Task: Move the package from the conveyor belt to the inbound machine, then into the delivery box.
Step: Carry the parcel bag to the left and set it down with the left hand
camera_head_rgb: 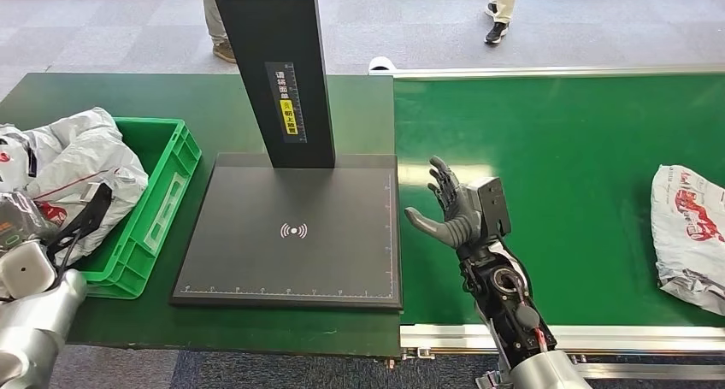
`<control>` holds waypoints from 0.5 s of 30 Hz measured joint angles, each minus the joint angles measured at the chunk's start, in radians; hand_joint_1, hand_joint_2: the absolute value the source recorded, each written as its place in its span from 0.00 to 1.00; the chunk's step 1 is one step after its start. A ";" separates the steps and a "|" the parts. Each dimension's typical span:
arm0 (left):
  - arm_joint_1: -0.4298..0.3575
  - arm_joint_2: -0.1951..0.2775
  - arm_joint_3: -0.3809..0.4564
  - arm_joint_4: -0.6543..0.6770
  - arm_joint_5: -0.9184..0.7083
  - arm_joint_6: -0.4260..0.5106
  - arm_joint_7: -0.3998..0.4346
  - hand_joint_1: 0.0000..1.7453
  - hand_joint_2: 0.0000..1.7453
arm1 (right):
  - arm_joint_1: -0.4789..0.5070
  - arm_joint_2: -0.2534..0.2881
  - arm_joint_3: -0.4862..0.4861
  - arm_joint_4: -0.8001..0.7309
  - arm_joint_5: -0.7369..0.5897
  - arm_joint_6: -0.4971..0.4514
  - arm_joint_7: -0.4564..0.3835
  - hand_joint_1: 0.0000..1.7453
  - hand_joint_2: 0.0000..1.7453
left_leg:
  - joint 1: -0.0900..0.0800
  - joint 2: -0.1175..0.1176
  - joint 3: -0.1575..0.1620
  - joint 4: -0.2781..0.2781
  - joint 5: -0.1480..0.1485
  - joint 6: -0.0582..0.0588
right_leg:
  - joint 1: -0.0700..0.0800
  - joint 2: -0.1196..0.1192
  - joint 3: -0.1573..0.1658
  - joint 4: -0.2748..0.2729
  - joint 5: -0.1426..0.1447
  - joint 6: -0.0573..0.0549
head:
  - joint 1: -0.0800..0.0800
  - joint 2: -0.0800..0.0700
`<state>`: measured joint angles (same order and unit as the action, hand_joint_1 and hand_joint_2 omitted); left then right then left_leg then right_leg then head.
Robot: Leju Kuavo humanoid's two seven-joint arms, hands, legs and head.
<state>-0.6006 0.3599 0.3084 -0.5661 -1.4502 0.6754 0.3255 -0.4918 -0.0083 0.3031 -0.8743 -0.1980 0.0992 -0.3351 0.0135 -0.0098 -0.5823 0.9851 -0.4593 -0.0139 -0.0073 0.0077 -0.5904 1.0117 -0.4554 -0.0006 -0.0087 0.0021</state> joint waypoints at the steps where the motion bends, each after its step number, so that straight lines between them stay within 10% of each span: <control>1: -0.005 0.002 0.006 0.011 0.005 0.003 -0.001 1.00 1.00 | -0.003 0.002 0.003 0.004 0.000 0.001 0.000 0.00 1.00 | 0.000 0.000 0.000 0.000 0.000 0.000 | 0.000 0.000 0.000 0.000 0.000 0.000 | 0.000 0.000; 7: -0.030 0.005 0.036 0.059 0.027 -0.002 -0.035 1.00 1.00 | -0.017 0.010 0.012 0.021 0.000 0.003 0.000 0.00 1.00 | 0.000 0.000 0.000 0.000 0.000 0.000 | 0.000 0.000 0.000 0.000 0.000 0.000 | 0.000 0.000; 11: -0.038 0.003 0.043 0.071 0.032 -0.007 -0.061 0.04 1.00 | -0.020 0.014 0.013 0.028 -0.001 0.000 0.000 0.00 1.00 | 0.000 0.000 0.000 0.000 0.000 0.000 | 0.000 0.000 0.000 0.000 0.000 0.000 | 0.000 0.000; 15: -0.037 -0.014 0.043 0.066 0.044 0.005 -0.107 0.00 1.00 | -0.020 0.015 0.014 0.029 -0.001 -0.007 0.002 0.00 1.00 | 0.000 0.000 0.000 0.000 0.000 0.000 | 0.000 0.000 0.000 0.000 0.000 0.000 | 0.000 0.000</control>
<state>-0.6381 0.3459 0.3510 -0.5002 -1.4063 0.6805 0.2188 -0.5123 0.0065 0.3168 -0.8450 -0.1991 0.0925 -0.3329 0.0134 -0.0103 -0.5822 0.9852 -0.4592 -0.0139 -0.0074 0.0075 -0.5907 1.0116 -0.4554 -0.0006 -0.0085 0.0022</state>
